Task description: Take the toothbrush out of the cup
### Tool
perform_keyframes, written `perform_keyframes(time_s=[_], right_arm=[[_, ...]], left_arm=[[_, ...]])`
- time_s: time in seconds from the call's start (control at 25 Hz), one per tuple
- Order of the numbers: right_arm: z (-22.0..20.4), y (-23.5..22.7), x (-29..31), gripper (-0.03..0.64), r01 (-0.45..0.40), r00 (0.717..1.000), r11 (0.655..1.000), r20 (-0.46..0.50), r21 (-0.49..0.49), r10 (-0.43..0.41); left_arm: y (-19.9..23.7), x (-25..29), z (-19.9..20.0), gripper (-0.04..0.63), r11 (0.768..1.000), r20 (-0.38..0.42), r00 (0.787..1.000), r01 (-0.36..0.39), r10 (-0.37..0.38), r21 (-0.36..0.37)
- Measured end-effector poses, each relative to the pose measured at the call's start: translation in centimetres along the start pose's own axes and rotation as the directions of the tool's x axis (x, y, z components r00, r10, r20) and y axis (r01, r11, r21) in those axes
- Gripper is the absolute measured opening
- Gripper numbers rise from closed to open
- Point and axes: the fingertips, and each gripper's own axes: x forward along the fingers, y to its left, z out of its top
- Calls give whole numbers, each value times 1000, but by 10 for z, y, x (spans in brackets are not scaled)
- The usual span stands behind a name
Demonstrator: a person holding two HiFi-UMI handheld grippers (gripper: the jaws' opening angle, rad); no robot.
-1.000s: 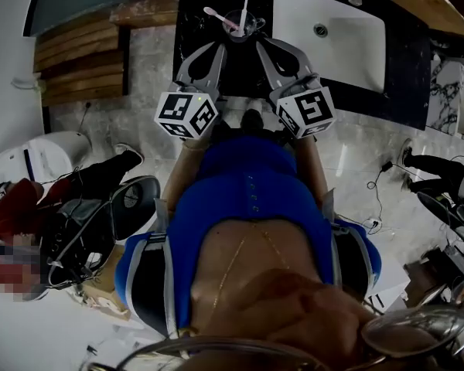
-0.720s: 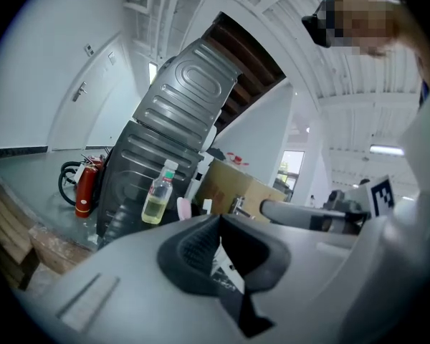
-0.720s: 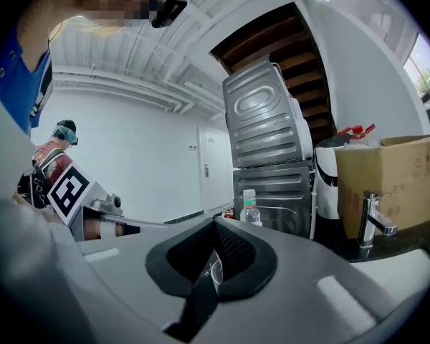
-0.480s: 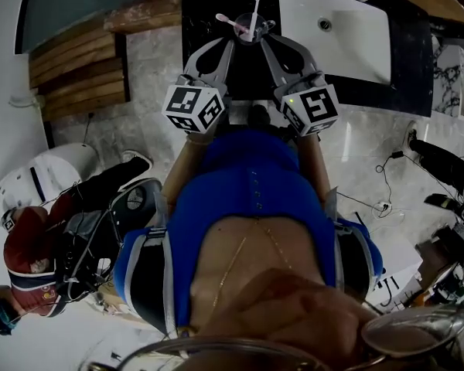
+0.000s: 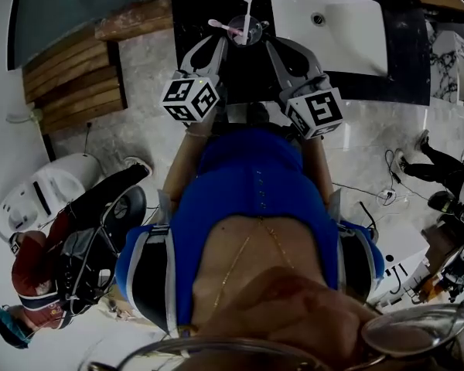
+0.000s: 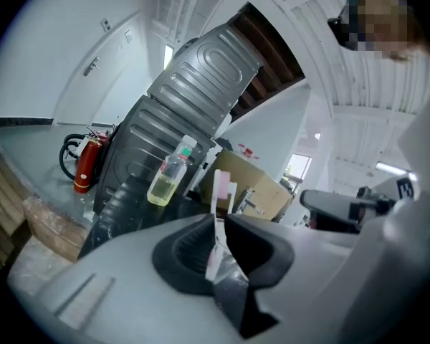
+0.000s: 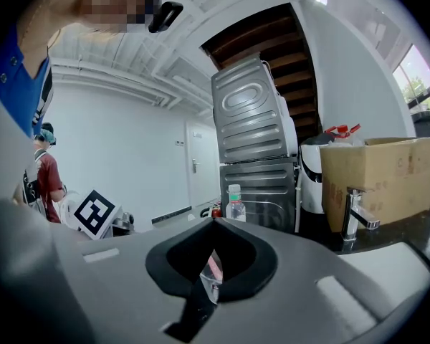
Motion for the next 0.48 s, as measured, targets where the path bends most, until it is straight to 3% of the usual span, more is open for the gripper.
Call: perform_keyframes(time_s=[0.24,0.48], right_arm=[[-5,-10,-4,2,27,999,1000,-25,-4,-27],[-12,-18,-8,2,37,999,999,-38,5,-37]], left_arm=[[9,17,-7,124,997,-11,999,35,-35,-75],[7,29,-6,127,998,-2,999,48,-48,-35]])
